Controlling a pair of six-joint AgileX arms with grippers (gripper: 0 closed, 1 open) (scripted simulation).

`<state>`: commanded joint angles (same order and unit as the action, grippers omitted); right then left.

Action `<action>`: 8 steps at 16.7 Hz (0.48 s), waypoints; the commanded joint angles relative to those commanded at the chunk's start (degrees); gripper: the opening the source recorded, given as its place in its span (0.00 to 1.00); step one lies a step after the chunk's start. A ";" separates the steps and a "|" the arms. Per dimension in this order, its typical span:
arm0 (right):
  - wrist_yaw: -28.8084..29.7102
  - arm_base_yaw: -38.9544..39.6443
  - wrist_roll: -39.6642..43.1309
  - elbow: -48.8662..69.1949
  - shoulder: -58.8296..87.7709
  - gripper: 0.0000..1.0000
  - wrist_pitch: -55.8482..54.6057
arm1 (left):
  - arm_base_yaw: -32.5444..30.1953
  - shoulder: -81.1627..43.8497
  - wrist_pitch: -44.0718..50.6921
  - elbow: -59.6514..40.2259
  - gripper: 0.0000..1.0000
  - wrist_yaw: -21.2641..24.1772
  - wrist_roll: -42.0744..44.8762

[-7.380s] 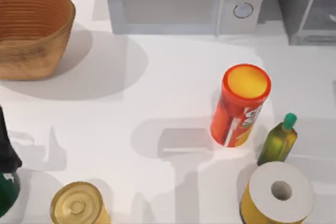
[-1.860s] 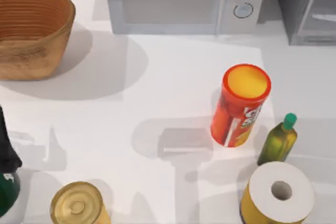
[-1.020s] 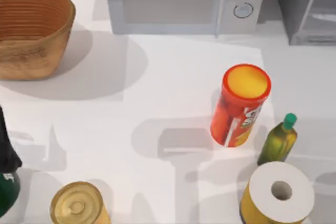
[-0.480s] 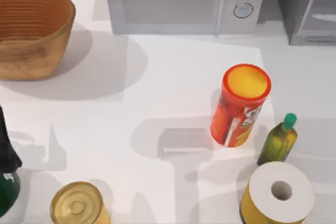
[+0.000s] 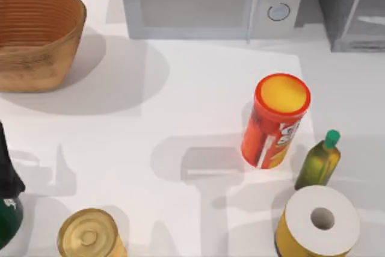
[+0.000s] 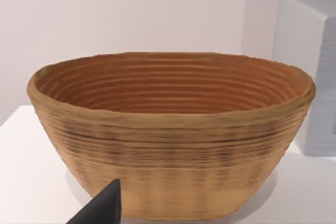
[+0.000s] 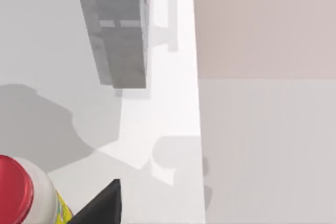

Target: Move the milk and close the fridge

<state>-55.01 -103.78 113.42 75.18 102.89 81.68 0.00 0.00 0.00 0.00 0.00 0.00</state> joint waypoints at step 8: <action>3.31 8.38 -8.22 -0.60 0.16 1.00 -7.94 | 0.00 0.00 0.00 0.00 1.00 0.00 0.00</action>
<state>-51.70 -95.40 105.20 74.58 103.05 73.74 0.00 0.00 0.00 0.00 0.00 0.00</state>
